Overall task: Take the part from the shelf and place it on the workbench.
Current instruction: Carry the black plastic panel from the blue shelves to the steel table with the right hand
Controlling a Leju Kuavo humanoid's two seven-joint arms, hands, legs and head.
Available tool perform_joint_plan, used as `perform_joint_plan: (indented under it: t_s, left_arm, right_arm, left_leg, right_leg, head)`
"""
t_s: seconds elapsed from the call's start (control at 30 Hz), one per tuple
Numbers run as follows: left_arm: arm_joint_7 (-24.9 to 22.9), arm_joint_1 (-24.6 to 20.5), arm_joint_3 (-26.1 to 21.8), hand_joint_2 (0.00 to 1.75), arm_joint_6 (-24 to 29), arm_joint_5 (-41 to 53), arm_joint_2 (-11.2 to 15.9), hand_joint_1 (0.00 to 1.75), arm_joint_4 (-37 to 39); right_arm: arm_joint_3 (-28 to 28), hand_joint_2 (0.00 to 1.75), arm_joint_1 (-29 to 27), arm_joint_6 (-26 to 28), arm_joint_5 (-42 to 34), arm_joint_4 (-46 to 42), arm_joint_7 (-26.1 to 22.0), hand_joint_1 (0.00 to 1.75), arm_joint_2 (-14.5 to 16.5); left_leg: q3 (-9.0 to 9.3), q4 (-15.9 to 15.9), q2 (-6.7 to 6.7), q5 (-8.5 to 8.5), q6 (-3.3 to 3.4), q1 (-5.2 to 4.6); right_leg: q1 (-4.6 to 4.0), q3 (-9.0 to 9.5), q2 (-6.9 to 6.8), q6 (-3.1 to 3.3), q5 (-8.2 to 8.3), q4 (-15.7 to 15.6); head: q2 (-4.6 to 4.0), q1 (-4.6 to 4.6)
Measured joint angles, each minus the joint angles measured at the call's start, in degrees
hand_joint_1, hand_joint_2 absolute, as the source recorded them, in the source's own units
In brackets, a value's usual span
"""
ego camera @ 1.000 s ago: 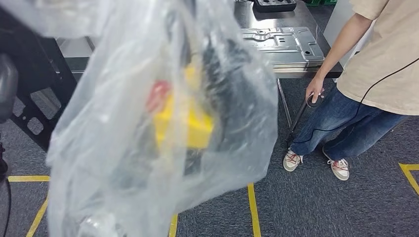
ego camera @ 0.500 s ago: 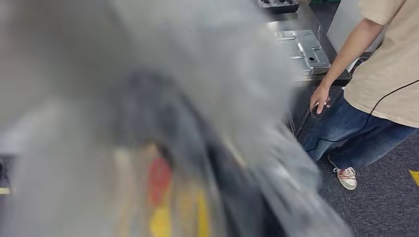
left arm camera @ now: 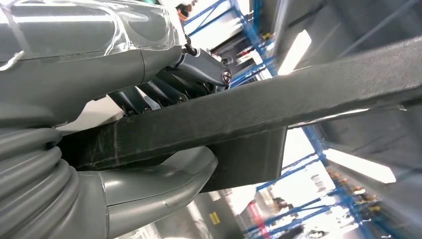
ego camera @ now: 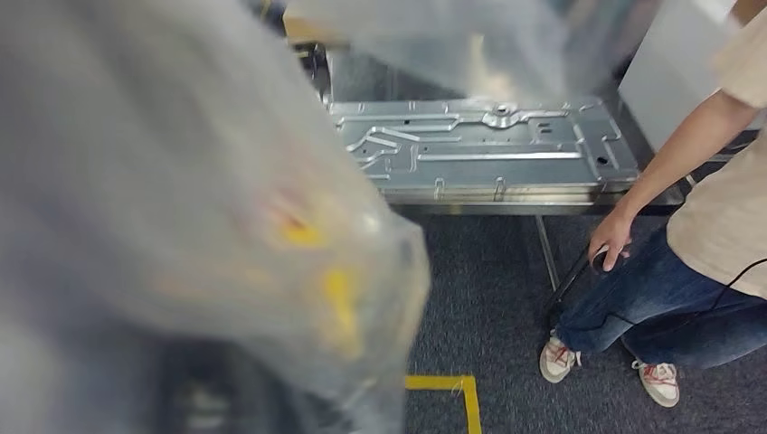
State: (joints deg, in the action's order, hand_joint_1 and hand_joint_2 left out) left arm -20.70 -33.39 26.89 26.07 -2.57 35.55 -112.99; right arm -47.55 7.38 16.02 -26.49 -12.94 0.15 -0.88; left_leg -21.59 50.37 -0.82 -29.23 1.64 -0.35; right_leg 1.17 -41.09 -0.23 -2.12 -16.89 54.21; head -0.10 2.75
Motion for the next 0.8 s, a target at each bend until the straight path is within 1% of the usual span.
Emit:
perform_joint_plan:
  t_s: [0.03,0.07,0.1,0.13,0.17,0.2,0.23,0.27,0.3,0.33,0.37,0.4,0.43,0.47,0.5,0.53,0.57,0.6,0.63,0.67,0.7,0.73,0.77,0.8]
  left_arm:
    - [0.0,-0.1,0.0,1.75,0.0,0.0,0.0,1.75,0.0]
    - [0.0,-0.3,-0.1,1.75,0.1,0.0,0.0,1.75,0.0]
    - [0.0,-0.4,-0.2,1.75,0.1,0.0,0.0,1.75,-0.1]
    - [0.1,-0.5,-0.3,1.75,0.2,0.0,0.1,1.75,-0.1]
    - [0.1,-0.5,-0.4,1.75,0.2,-0.1,0.1,1.75,-0.1]
    - [0.1,-0.5,-0.4,1.75,0.2,-0.1,0.1,1.75,-0.1]
    - [0.1,-0.5,-0.4,1.75,0.2,-0.2,0.1,1.75,-0.1]
    - [0.1,-0.4,-0.4,1.75,0.2,-0.3,0.1,1.75,-0.1]
    - [0.2,-0.3,-0.4,1.75,0.1,-0.6,0.1,1.75,-0.1]
    - [0.2,-0.3,-0.4,1.75,0.1,-0.8,0.1,1.75,-0.1]
    - [0.2,-0.3,-0.4,1.75,-0.1,-1.1,0.1,1.75,-0.1]
    - [0.2,-0.3,-0.4,1.75,-0.2,-1.4,0.2,1.75,-0.1]
    - [0.3,-0.3,-0.4,1.75,-0.5,-1.7,0.2,1.75,-0.1]
    - [0.4,-0.3,-0.5,1.75,-0.7,-1.9,0.2,1.75,-0.1]
    - [0.5,-0.4,-0.5,1.75,-1.0,-2.1,0.2,1.75,-0.1]
    - [0.6,-0.5,-0.6,1.75,-1.2,-2.2,0.3,1.75,-0.1]
    - [0.7,-0.6,-0.6,1.75,-1.3,-2.2,0.3,1.75,-0.1]
    - [0.8,-0.6,-0.6,1.75,-1.4,-2.2,0.4,1.75,-0.1]
    - [0.9,-0.6,-0.6,1.75,-1.5,-2.3,0.4,1.75,-0.1]
    - [1.0,-0.7,-0.7,1.75,-1.6,-2.3,0.5,1.75,-0.1]
    - [1.0,-0.7,-0.7,1.75,-1.7,-2.3,0.5,1.75,-0.1]
    - [1.1,-0.7,-0.6,1.75,-1.9,-2.4,0.5,1.75,-0.1]
    - [1.1,-0.7,-0.6,1.75,-2.1,-2.5,0.5,1.75,-0.1]
    - [1.1,-0.5,-0.5,1.75,-2.2,-2.7,0.5,1.75,-0.1]
  right_arm:
    - [0.0,0.00,0.3,0.0,0.0,0.0,0.0,0.00,-0.1]
    - [0.0,0.00,0.7,0.0,0.0,0.0,0.0,0.00,-0.2]
    - [0.0,0.00,1.1,0.0,0.0,0.1,0.0,0.00,-0.2]
    - [0.0,0.00,1.3,0.0,0.1,0.1,0.0,0.00,-0.3]
    - [0.0,0.00,1.5,0.0,0.1,0.1,0.0,0.00,-0.4]
    - [0.0,0.00,1.7,0.0,0.1,0.1,0.0,0.00,-0.5]
    - [0.0,0.00,1.8,0.0,0.2,0.1,0.0,0.00,-0.6]
    - [0.0,0.00,1.8,0.0,0.2,0.1,0.0,0.00,-0.6]
    - [0.0,0.00,1.8,0.0,0.2,0.1,0.1,0.00,-0.6]
    - [0.0,0.00,1.8,0.0,0.2,0.1,0.1,0.00,-0.6]
    - [0.0,0.00,1.8,0.0,0.2,0.1,0.2,0.00,-0.6]
    - [0.0,0.00,1.8,0.0,0.2,0.1,0.2,0.00,-0.6]
    - [0.0,0.00,1.8,0.0,0.2,0.1,0.2,0.00,-0.5]
    - [0.0,0.00,1.8,0.0,0.2,0.1,0.2,0.00,-0.5]
    - [0.0,0.00,1.9,0.0,0.2,0.1,0.2,0.00,-0.4]
    - [0.0,0.00,2.0,0.0,0.2,0.1,0.2,0.00,-0.3]
    - [0.0,0.00,2.2,0.0,0.2,0.1,0.2,0.00,-0.4]
    - [0.0,0.00,2.3,0.0,0.2,0.1,0.2,0.00,-0.5]
    - [0.0,0.00,2.4,0.0,0.2,0.1,0.2,0.00,-0.5]
    - [0.0,0.00,2.5,0.0,0.2,0.1,0.1,0.00,-0.6]
    - [0.0,0.00,2.5,0.0,0.2,0.1,0.1,0.00,-0.6]
    - [0.0,0.00,2.4,0.0,0.2,0.1,0.1,0.00,-0.6]
    - [0.0,0.00,2.4,0.0,0.2,0.1,0.1,0.00,-0.6]
    - [0.0,0.00,2.4,0.0,0.2,0.1,0.1,0.00,-0.6]
  left_leg:
    - [0.36,0.7,-0.12,-0.58,-0.35,0.04]
    - [0.27,1.4,-0.15,-0.68,-0.61,0.17]
    - [-0.05,3.1,-0.05,-0.37,-0.89,0.34]
    - [-1.34,5.8,0.04,0.03,-1.09,0.54]
    - [-3.22,9.1,0.14,-0.05,-1.34,0.67]
    - [-5.66,12.8,0.25,-1.04,-1.66,0.76]
    - [-8.27,16.2,0.27,-2.94,-1.89,0.82]
    - [-10.53,18.4,0.29,-5.23,-2.01,0.82]
    - [-12.21,19.3,0.29,-7.05,-1.98,0.80]
    - [-12.96,18.3,0.29,-7.36,-1.79,0.75]
    - [-12.84,15.5,0.32,-5.70,-1.37,0.61]
    - [-12.02,11.4,0.41,-2.39,-0.70,0.33]
    - [-11.08,7.4,0.42,1.31,0.08,0.00]
    - [-10.24,4.2,0.45,4.17,0.71,-0.35]
    - [-9.73,2.5,0.45,5.90,1.13,-0.63]
    - [-9.59,2.1,0.38,6.39,1.28,-0.77]
    - [-9.37,1.8,0.41,6.40,1.31,-0.80]
    - [-8.86,1.3,0.46,6.73,1.34,-0.55]
    - [-8.34,0.8,0.49,6.94,1.44,-0.29]
    - [-7.77,0.4,0.54,7.20,1.54,0.00]
    - [-7.27,0.1,0.57,7.30,1.57,0.26]
    - [-7.11,0.0,0.54,7.18,1.65,0.33]
    - [-6.97,0.0,0.52,7.03,1.58,0.44]
    - [-6.81,0.1,0.46,6.77,1.42,0.59]
  right_leg:
    - [-0.10,-0.12,-0.04,0.54,1.97,-0.6]
    - [-0.27,0.16,-0.01,1.19,1.53,0.0]
    - [-0.36,0.52,0.06,1.69,0.93,0.1]
    - [-0.43,1.05,0.12,2.09,0.42,0.1]
    - [-0.49,1.59,0.20,2.38,0.01,0.2]
    - [-0.60,2.09,0.31,2.57,-0.51,0.1]
    - [-0.68,2.60,0.41,2.70,-1.00,0.2]
    - [-0.80,3.11,0.50,2.78,-1.51,0.2]
    - [-0.94,3.68,0.55,2.87,-2.02,0.2]
    - [-1.10,4.27,0.57,2.94,-2.48,0.2]
    - [-1.28,4.90,0.59,3.00,-2.91,0.1]
    - [-1.44,5.49,0.61,3.04,-3.29,0.1]
    - [-1.57,6.01,0.63,3.04,-3.59,0.1]
    - [-1.63,6.34,0.80,2.95,-3.85,0.0]
    - [-1.60,6.51,0.95,2.79,-4.06,0.0]
    - [-1.53,6.61,1.09,2.58,-4.23,0.0]
    - [-1.51,6.72,1.22,2.31,-4.36,-0.1]
    - [-1.50,6.81,1.17,2.10,-4.56,0.1]
    - [-1.53,6.66,1.14,1.86,-5.19,0.9]
    - [-1.54,5.96,1.10,1.59,-6.41,2.9]
    - [-1.44,4.56,1.07,1.32,-8.19,6.2]
    - [-1.26,2.56,1.04,0.98,-10.24,10.5]
    - [-0.99,0.39,1.02,0.60,-11.88,14.8]
    - [-0.69,-1.24,0.98,0.20,-12.63,17.7]
  head:
    - [-0.02,-0.06]
    - [-0.02,-0.12]
    - [-0.04,-0.16]
    - [-0.03,-0.20]
    - [-0.04,-0.17]
    - [-0.04,-0.11]
    - [-0.04,-0.04]
    - [-0.04,-0.01]
    - [-0.04,0.02]
    - [-0.04,0.04]
    - [-0.04,0.05]
    - [-0.03,0.07]
    - [-0.03,0.04]
    - [-0.03,0.05]
    - [-0.02,0.08]
    - [-0.01,0.11]
    - [0.01,0.19]
    - [0.03,0.21]
    - [0.04,0.19]
    - [0.04,0.15]
    - [0.04,0.10]
    - [0.04,0.03]
    - [0.04,0.02]
    - [0.04,0.00]
